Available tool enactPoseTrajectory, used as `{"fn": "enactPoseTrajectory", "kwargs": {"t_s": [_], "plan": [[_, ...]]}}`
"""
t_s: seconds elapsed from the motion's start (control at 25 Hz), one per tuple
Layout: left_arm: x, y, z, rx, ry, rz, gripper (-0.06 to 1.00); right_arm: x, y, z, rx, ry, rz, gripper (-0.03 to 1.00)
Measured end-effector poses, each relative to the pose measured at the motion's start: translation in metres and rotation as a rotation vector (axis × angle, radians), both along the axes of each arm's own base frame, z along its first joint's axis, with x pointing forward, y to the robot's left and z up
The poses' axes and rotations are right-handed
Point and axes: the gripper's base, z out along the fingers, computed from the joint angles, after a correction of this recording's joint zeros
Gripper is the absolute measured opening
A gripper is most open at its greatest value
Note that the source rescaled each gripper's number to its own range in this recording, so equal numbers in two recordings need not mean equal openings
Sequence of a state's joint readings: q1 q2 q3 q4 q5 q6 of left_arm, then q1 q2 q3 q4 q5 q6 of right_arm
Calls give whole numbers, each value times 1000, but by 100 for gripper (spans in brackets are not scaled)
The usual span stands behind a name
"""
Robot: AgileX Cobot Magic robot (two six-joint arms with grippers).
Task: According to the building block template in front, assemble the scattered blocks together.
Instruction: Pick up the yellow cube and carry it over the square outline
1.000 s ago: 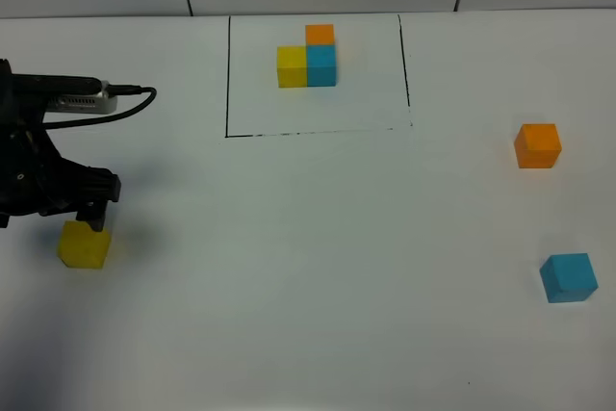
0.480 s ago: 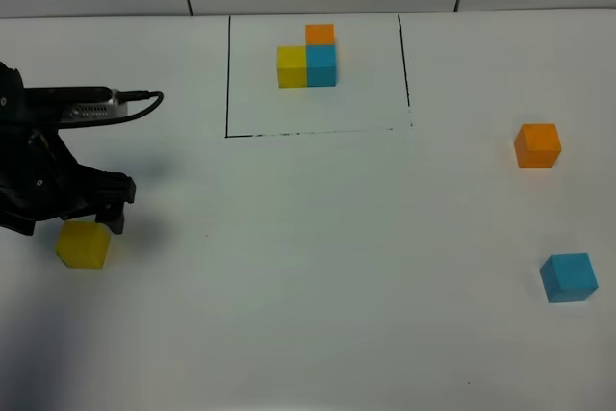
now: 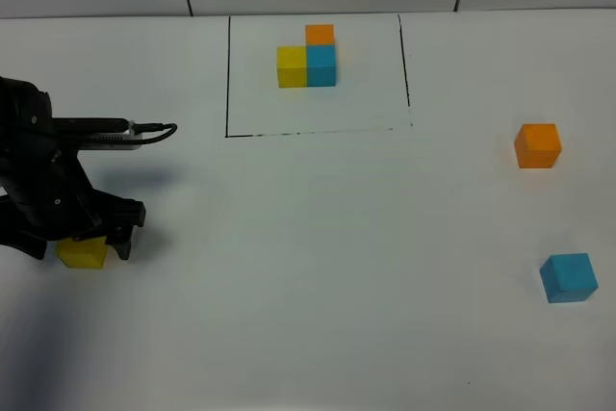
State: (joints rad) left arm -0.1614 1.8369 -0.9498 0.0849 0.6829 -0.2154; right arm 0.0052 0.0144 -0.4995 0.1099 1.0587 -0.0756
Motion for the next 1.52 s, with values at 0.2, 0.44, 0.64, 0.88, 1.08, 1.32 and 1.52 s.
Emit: {"fn": "enactPoseTrajectory", "kwargs": {"t_s": [0.2, 0.44, 0.64, 0.88, 1.08, 1.32, 1.52], "plan": [[1, 1, -1, 12, -2, -14, 74, 0, 0, 0, 0, 0, 0, 76], [1, 1, -1, 13, -2, -15, 18, 0, 0, 0, 0, 0, 0, 76], [0, 1, -1, 15, 7, -16, 0, 0, 0, 0, 0, 0, 0, 76], [-2, 2, -1, 18, 30, -64, 0, 0, 0, 0, 1, 0, 0, 76], [1, 2, 5, 23, 61, -134, 0, 0, 0, 0, 1, 0, 0, 76], [17, -17, 26, 23, 38, -330, 0, 0, 0, 0, 8, 1, -4, 76], [20, -59, 40, 23, 2, -667, 0, 0, 0, 0, 14, 2, -8, 75]]}}
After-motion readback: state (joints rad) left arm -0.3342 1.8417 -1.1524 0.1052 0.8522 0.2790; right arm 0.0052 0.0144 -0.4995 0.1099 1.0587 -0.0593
